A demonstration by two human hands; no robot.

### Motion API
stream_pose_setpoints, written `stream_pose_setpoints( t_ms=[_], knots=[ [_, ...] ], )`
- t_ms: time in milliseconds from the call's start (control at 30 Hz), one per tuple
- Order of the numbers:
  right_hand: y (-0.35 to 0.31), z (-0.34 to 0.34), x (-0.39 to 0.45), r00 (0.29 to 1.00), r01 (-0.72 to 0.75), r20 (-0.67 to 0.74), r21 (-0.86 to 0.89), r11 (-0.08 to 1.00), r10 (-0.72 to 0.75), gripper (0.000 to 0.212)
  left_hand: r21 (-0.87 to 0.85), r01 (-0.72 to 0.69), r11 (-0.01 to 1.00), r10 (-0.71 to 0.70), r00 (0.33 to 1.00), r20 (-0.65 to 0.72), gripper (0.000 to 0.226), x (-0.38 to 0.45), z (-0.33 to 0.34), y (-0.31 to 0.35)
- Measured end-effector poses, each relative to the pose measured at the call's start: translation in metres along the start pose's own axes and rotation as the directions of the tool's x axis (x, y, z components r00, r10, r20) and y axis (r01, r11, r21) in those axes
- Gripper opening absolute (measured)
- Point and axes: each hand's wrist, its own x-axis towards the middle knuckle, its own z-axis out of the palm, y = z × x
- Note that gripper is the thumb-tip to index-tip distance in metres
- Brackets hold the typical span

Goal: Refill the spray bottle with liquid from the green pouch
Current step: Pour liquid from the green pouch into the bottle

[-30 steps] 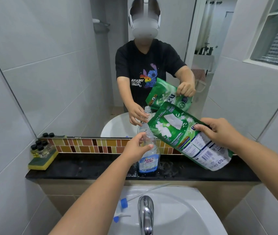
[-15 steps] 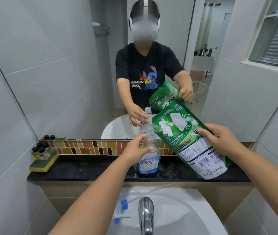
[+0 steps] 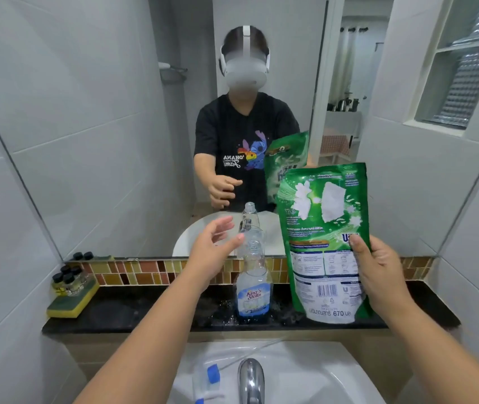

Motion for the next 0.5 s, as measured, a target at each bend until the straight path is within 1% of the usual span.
stream_pose_setpoints(
  t_ms=[67, 133, 200, 233, 267, 300, 367, 400, 433, 467, 500],
  knots=[
    [0.000, 0.008, -0.007, 1.000, 0.000, 0.017, 0.039, 0.999, 0.000, 0.025, 0.023, -0.099, 0.995, 0.099, 0.995, -0.006, 0.034, -0.003, -0.007, 0.032],
    [0.001, 0.016, -0.014, 1.000, -0.004, 0.028, 0.046, 0.999, 0.002, 0.024, 0.058, -0.205, 0.977, 0.204, 0.979, 0.026, 0.031, -0.003, -0.011, 0.068],
    [0.004, 0.022, -0.022, 0.999, -0.001, 0.039, 0.037, 0.999, -0.001, 0.023, 0.078, -0.292, 0.953, 0.283, 0.953, 0.109, 0.033, -0.004, -0.010, 0.102],
    [0.006, 0.025, -0.026, 0.999, 0.002, 0.054, 0.027, 1.000, -0.004, 0.022, 0.122, -0.330, 0.936, 0.307, 0.936, 0.173, 0.037, -0.004, -0.007, 0.117],
    [0.007, 0.028, -0.030, 0.997, 0.003, 0.076, 0.016, 1.000, -0.004, 0.022, 0.214, -0.374, 0.903, 0.320, 0.915, 0.246, 0.041, -0.004, -0.003, 0.129],
    [0.008, 0.030, -0.033, 0.995, 0.001, 0.099, 0.006, 1.000, -0.001, 0.021, 0.342, -0.418, 0.841, 0.315, 0.894, 0.319, 0.044, -0.004, 0.002, 0.140],
    [0.007, 0.033, -0.039, 0.991, -0.004, 0.135, 0.000, 1.000, 0.004, 0.021, 0.586, -0.473, 0.658, 0.248, 0.871, 0.424, 0.047, -0.005, 0.012, 0.157],
    [0.005, 0.035, -0.041, 0.989, -0.001, 0.146, -0.005, 1.000, 0.002, 0.022, 0.653, -0.485, 0.581, 0.206, 0.864, 0.459, 0.043, -0.006, 0.016, 0.163],
    [0.002, 0.035, -0.043, 0.988, 0.002, 0.154, -0.009, 1.000, 0.000, 0.023, 0.678, -0.497, 0.541, 0.171, 0.855, 0.490, 0.035, -0.008, 0.020, 0.168],
    [0.000, 0.036, -0.045, 0.987, 0.003, 0.159, -0.009, 1.000, -0.002, 0.025, 0.674, -0.508, 0.536, 0.150, 0.843, 0.517, 0.030, -0.009, 0.024, 0.172],
    [-0.003, 0.035, -0.047, 0.987, 0.002, 0.160, -0.002, 1.000, -0.002, 0.026, 0.655, -0.516, 0.552, 0.141, 0.832, 0.537, 0.032, -0.010, 0.026, 0.175]
  ],
)
